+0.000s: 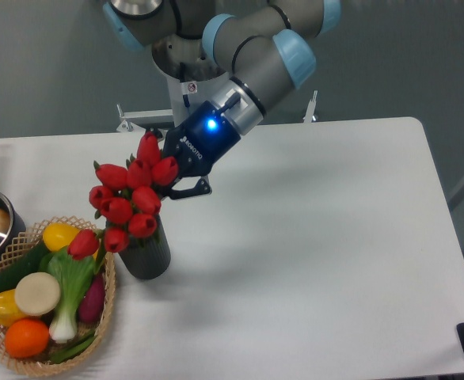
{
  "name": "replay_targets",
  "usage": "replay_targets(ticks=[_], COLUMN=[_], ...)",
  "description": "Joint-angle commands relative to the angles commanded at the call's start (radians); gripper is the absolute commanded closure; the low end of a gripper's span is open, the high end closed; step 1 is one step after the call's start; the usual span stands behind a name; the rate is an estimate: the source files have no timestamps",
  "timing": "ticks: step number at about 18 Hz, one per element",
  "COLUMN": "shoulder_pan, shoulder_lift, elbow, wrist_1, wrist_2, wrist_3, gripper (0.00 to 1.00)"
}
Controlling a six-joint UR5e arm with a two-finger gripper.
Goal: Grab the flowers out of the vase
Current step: 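Lift the gripped tulips straight up out of the black vase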
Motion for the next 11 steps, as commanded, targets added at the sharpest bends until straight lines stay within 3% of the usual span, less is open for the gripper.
replay_targets(ticks=[6,11], shoulder_pan=[0.058,0.089], shoulder_lift=[-0.003,-0.003], elbow=[0.028,0.040], wrist_1=[-0.002,-0.002], wrist_2=[-0.140,-0.160], wrist_3=[-0.041,-0.043], gripper=[1.00,1.00])
